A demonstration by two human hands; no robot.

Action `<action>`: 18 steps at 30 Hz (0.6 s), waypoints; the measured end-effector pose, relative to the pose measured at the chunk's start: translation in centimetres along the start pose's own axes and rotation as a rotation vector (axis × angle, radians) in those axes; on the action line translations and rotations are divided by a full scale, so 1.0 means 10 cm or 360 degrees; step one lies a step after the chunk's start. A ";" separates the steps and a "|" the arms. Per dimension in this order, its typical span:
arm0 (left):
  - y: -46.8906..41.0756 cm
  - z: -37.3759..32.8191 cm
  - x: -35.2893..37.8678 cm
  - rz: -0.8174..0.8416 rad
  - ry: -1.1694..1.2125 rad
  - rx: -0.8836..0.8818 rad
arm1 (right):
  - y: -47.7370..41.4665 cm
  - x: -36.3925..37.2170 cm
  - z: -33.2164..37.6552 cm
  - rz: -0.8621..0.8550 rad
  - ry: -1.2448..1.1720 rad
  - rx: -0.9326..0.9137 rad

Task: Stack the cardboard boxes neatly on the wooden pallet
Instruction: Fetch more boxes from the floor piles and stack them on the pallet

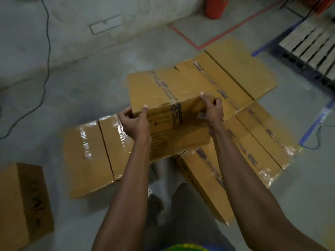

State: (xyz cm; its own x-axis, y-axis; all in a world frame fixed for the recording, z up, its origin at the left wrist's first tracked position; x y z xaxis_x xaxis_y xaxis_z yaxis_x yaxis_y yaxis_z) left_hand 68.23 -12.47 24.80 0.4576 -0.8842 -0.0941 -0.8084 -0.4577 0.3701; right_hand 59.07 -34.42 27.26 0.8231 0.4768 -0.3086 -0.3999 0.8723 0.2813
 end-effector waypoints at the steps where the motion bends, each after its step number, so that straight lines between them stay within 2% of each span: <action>1: -0.01 0.18 0.13 0.0042 -0.0015 -0.0054 | -0.23 0.00 -0.12 0.0016 0.0028 0.0018; 5: 0.07 1.01 0.50 0.0207 -0.0358 -0.0247 | -0.98 -0.04 -0.79 0.0033 0.0286 0.0301; 8: 0.21 1.61 0.71 0.0267 -0.0537 -0.0394 | -1.51 -0.13 -1.55 -0.0009 0.0414 0.0585; 12: 0.42 2.36 0.88 0.0346 -0.0668 -0.0601 | -1.90 -0.25 -2.29 -0.0036 0.0528 0.0717; 18: 0.56 2.72 1.15 0.0173 -0.0633 -0.1011 | -2.11 -0.33 -2.70 -0.0173 0.0269 0.0815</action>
State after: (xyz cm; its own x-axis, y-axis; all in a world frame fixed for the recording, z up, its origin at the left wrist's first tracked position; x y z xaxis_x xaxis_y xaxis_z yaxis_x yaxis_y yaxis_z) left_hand 58.89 -27.73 0.69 0.1221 -0.9434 -0.3083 -0.4172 -0.3306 0.8465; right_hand 53.92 -51.44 -2.22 0.7554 0.4344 -0.4905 -0.0342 0.7737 0.6326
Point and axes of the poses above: each hand's wrist, its own y-axis away from the middle knuckle, its own x-axis out of the palm, z = x × y, the point moved 2 cm from there along -y, towards the middle knuckle, and after that the axes turned 8 degrees about -z, right-handed, at the moved point
